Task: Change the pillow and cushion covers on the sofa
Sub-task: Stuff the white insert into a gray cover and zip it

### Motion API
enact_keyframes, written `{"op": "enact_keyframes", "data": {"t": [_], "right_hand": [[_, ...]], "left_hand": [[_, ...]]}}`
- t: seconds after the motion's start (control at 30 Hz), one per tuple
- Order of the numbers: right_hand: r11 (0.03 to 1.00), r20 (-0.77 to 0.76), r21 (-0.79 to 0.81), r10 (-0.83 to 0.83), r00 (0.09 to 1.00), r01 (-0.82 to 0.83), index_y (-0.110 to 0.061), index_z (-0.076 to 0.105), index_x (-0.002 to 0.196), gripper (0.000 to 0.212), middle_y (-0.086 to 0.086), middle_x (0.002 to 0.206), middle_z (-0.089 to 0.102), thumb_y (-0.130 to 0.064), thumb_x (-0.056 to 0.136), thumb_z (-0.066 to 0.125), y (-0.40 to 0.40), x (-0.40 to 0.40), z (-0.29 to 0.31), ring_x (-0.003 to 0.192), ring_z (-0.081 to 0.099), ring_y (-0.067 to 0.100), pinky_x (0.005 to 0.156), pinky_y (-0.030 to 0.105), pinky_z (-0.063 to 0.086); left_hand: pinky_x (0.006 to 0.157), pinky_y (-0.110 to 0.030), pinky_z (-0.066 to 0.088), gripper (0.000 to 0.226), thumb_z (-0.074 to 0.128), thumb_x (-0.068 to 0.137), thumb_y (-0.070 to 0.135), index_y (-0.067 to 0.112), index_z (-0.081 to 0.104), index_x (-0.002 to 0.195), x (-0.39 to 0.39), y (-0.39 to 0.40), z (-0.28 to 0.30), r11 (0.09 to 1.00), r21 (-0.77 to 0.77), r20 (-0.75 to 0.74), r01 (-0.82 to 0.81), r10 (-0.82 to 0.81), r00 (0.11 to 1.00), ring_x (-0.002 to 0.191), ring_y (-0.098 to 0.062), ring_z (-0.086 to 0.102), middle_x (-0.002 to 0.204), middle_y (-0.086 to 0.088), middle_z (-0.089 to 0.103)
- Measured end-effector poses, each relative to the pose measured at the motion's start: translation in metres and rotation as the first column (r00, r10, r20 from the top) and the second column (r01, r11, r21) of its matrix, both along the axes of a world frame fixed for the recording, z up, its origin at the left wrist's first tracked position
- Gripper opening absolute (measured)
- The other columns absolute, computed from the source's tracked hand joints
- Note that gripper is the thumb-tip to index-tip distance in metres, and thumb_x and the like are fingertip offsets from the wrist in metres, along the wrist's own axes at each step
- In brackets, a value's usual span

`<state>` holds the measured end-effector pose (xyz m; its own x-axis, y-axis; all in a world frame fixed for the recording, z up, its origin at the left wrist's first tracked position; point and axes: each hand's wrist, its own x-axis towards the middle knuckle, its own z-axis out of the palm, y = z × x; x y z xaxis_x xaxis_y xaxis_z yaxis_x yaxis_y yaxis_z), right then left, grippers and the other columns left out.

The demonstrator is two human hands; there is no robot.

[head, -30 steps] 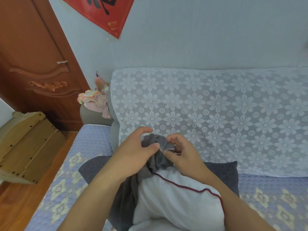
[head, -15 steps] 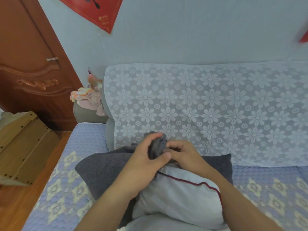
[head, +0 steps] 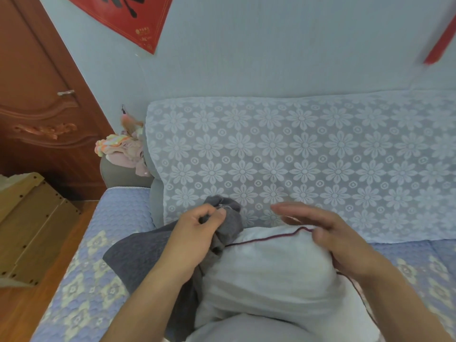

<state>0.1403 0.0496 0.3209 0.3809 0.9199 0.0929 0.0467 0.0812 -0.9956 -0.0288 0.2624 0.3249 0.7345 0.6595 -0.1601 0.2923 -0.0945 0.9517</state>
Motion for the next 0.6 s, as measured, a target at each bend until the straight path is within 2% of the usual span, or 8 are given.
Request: {"op": "enact_keyframes", "data": {"t": [0.07, 0.13, 0.2, 0.27, 0.33, 0.4, 0.5, 0.6], "right_hand": [[0.99, 0.186, -0.142, 0.023, 0.982, 0.004, -0.035, 0.068, 0.126, 0.041, -0.012, 0.146, 0.053, -0.045, 0.087, 0.073, -0.012, 0.001, -0.002, 0.141, 0.041, 0.007, 0.11, 0.027, 0.032], [0.926, 0.313, -0.164, -0.277, 0.908, 0.339, -0.044, 0.07, 0.115, 0.029, -0.018, 0.135, 0.059, -0.026, 0.093, 0.068, -0.015, -0.003, -0.017, 0.127, 0.05, -0.002, 0.101, 0.013, 0.034], [0.636, 0.28, -0.131, -0.712, 0.643, 0.761, -0.038, 0.068, 0.107, 0.02, -0.008, 0.121, 0.066, -0.023, 0.099, 0.058, -0.008, -0.009, -0.032, 0.106, 0.06, 0.004, 0.087, 0.015, 0.041], [0.422, 0.226, -0.202, -0.858, 0.461, 0.884, -0.028, 0.063, 0.112, 0.016, -0.002, 0.114, 0.066, -0.025, 0.103, 0.05, 0.004, -0.014, -0.038, 0.104, 0.06, 0.015, 0.084, 0.024, 0.04], [0.489, 0.255, -0.113, -0.827, 0.5, 0.865, -0.026, 0.065, 0.11, 0.019, -0.01, 0.107, 0.067, -0.019, 0.103, 0.049, 0.019, -0.019, -0.036, 0.107, 0.06, 0.012, 0.088, 0.019, 0.04], [0.639, 0.248, 0.03, -0.75, 0.614, 0.769, -0.034, 0.068, 0.097, 0.027, -0.021, 0.095, 0.068, -0.01, 0.099, 0.057, 0.036, -0.027, -0.021, 0.094, 0.061, 0.0, 0.082, 0.007, 0.04], [0.842, 0.426, 0.098, -0.517, 0.742, 0.531, -0.029, 0.075, 0.095, 0.024, -0.013, 0.09, 0.068, -0.007, 0.093, 0.066, 0.06, -0.035, -0.013, 0.09, 0.063, 0.008, 0.08, 0.011, 0.04], [0.882, 0.395, 0.098, -0.459, 0.796, 0.46, -0.023, 0.078, 0.096, 0.019, -0.012, 0.091, 0.072, -0.007, 0.091, 0.069, 0.077, -0.04, -0.016, 0.093, 0.066, 0.009, 0.084, 0.016, 0.045]], "left_hand": [[0.086, -0.031, 0.049, 0.023, 0.062, 0.1, 0.026, 0.016, 0.078, 0.086, -0.001, 0.0, 0.001, 0.991, -0.134, 0.048, -0.009, 0.016, 0.999, 0.088, -0.015, 0.07, 0.09, 0.002, 0.076], [0.097, -0.033, 0.051, 0.018, 0.063, 0.099, 0.017, 0.017, 0.081, 0.094, -0.001, -0.001, 0.002, 0.974, -0.224, 0.077, -0.027, 0.045, 0.996, 0.101, -0.018, 0.072, 0.1, -0.003, 0.078], [0.101, -0.036, 0.051, 0.016, 0.064, 0.097, 0.013, 0.014, 0.08, 0.097, -0.001, -0.003, 0.003, 0.948, -0.317, 0.101, -0.032, 0.067, 0.993, 0.106, -0.023, 0.071, 0.105, -0.008, 0.078], [0.098, -0.036, 0.052, 0.019, 0.063, 0.097, 0.011, 0.017, 0.081, 0.095, -0.001, -0.005, 0.002, 0.929, -0.371, 0.116, -0.008, 0.055, 0.992, 0.105, -0.022, 0.071, 0.106, -0.009, 0.077], [0.103, -0.037, 0.049, 0.018, 0.065, 0.097, 0.013, 0.021, 0.08, 0.099, 0.002, -0.007, 0.001, 0.939, -0.344, 0.106, 0.012, 0.026, 0.994, 0.11, -0.019, 0.07, 0.111, -0.005, 0.076], [0.11, -0.042, 0.047, 0.016, 0.067, 0.097, 0.017, 0.024, 0.079, 0.105, 0.007, -0.008, 0.001, 0.967, -0.252, 0.072, 0.021, -0.003, 0.997, 0.113, -0.018, 0.068, 0.114, 0.001, 0.075], [0.104, -0.047, 0.051, 0.017, 0.064, 0.099, 0.02, 0.029, 0.079, 0.098, 0.014, -0.008, 0.008, 0.99, -0.129, 0.041, 0.06, -0.055, 0.998, 0.104, -0.027, 0.069, 0.104, -0.001, 0.076], [0.097, -0.04, 0.052, 0.023, 0.063, 0.099, 0.018, 0.032, 0.079, 0.089, 0.011, -0.009, 0.017, 0.993, -0.071, 0.04, 0.089, -0.087, 0.995, 0.1, -0.021, 0.068, 0.097, 0.003, 0.076]]}}
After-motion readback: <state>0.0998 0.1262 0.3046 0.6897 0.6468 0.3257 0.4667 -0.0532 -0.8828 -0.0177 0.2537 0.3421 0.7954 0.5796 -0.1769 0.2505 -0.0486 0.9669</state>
